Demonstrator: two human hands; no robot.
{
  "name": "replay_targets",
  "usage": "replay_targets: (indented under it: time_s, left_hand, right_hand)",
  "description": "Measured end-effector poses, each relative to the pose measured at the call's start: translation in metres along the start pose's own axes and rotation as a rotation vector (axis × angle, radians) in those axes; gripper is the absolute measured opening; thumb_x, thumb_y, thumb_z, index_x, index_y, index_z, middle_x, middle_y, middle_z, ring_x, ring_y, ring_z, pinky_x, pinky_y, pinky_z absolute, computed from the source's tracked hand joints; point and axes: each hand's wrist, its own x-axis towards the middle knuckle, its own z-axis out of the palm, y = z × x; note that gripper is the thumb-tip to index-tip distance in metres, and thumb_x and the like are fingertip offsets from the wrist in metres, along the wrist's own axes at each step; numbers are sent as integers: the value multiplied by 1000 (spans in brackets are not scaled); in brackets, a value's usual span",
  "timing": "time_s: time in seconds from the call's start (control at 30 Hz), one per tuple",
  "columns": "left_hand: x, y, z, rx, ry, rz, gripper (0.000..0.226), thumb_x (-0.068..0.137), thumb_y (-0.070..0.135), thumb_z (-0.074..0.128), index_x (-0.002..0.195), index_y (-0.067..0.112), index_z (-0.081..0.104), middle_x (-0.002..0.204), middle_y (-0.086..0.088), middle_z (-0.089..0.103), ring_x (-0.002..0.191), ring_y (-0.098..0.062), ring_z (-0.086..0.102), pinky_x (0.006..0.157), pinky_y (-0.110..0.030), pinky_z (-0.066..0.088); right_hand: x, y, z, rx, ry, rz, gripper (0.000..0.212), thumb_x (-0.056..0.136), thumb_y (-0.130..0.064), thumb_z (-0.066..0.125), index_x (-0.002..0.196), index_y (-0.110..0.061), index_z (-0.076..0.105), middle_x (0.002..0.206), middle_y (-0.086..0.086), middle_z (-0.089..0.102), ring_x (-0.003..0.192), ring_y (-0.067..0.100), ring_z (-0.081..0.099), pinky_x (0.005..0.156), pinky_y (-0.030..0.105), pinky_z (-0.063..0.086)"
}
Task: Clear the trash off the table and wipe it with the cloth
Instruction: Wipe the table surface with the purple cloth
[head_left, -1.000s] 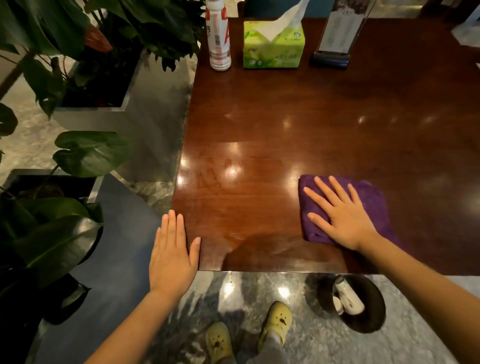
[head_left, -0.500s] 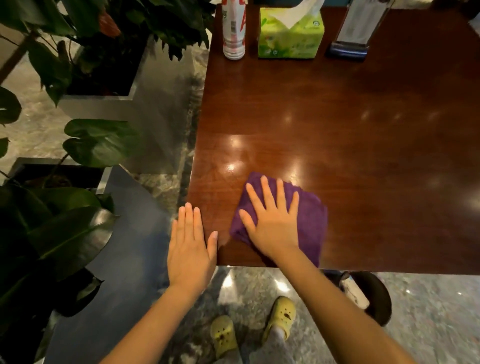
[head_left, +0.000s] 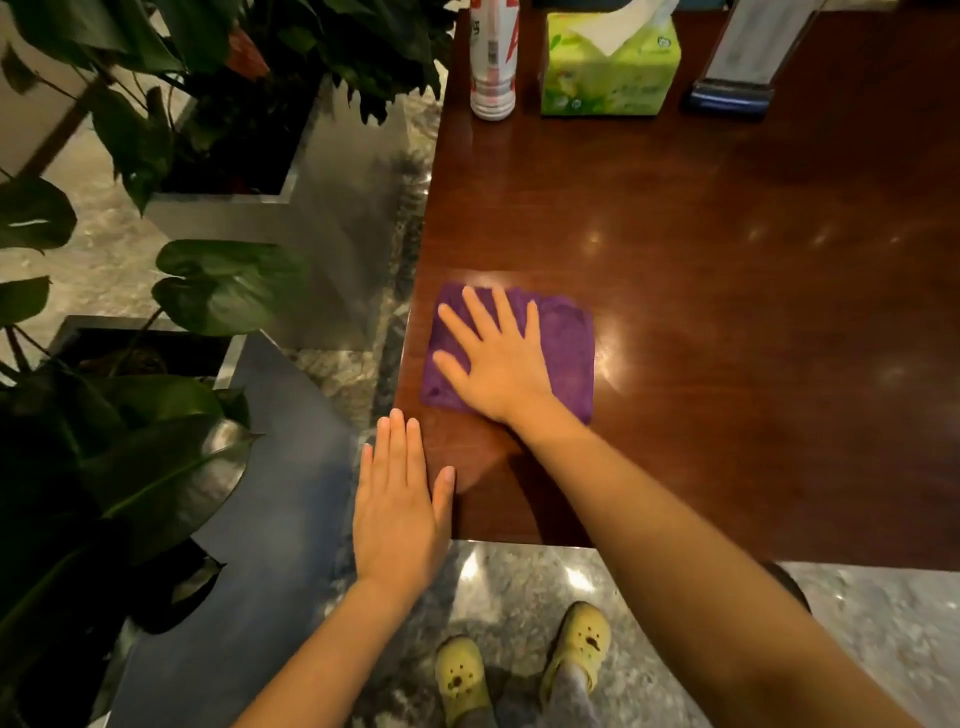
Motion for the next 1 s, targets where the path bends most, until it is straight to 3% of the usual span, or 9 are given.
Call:
replay_targets:
  time_s: [0.13,0.27,0.33,0.4,0.57,0.77,0.83,0.9,1.0]
  left_hand:
    - [-2,-4,-4,-189,-56,13,95,76,68,-21,148,10,2,154,0,-10,143,-10,-10,118,-27,-9]
    - [-2,4,-17,-228,-92,-28,90,77,68,-8,148,14,3,158,-4,-8,144,-11,-14,119,-31,-8]
    - [-2,20,-21,-207,-86,-16,86,79,61,1,148,11,15,159,-9,3,147,-16,-6,119,-32,-5]
    - [-3,40,-22,-215,-74,57,81,80,56,12,142,10,34,156,-10,20,146,-21,10,118,-31,3]
    - [-2,95,-26,-397,-116,18,41,85,24,52,125,14,53,123,-10,53,119,-28,43,100,-38,37]
    - [18,161,-43,-477,-232,298,37,80,-1,56,111,16,63,113,-4,63,108,-21,58,89,-20,37]
    - [30,192,-54,-457,-286,445,36,79,-1,58,109,17,65,113,-2,65,107,-18,58,86,-17,34]
    - [42,225,-64,-445,-331,543,35,77,-1,62,107,17,67,106,-1,66,102,-16,59,80,-13,33]
    - [58,278,-75,-437,-444,593,33,78,7,67,108,18,65,95,5,61,89,-10,55,77,-15,36]
  right_hand:
    - [-90,2,10,-14,45,-55,59,89,-58,31,143,-34,36,154,0,34,144,31,25,115,60,16]
    - [-141,10,4,27,-8,-28,59,90,-58,29,144,-34,34,154,-2,33,145,29,24,114,57,14]
    - [-142,16,-4,147,-23,19,58,90,-51,26,144,-32,34,154,-3,33,145,24,25,115,51,15]
    - [-143,29,-10,136,38,62,54,88,-38,32,140,-26,45,148,-1,45,137,23,42,109,47,32]
    - [-166,61,-19,60,87,151,48,79,-32,59,125,-19,59,129,4,61,113,27,59,95,41,46]
    - [-183,112,-54,425,87,265,85,81,-22,65,151,-22,15,159,0,18,142,22,23,113,39,25]
    - [-189,150,-73,512,113,257,73,80,-19,65,145,-22,32,152,2,36,137,22,33,111,37,29]
    - [-198,188,-92,492,87,251,41,80,-17,65,121,-17,61,125,6,62,118,25,52,100,36,39]
    - [-221,242,-124,548,6,341,20,83,-19,66,101,-13,70,101,6,71,96,22,63,84,34,45]
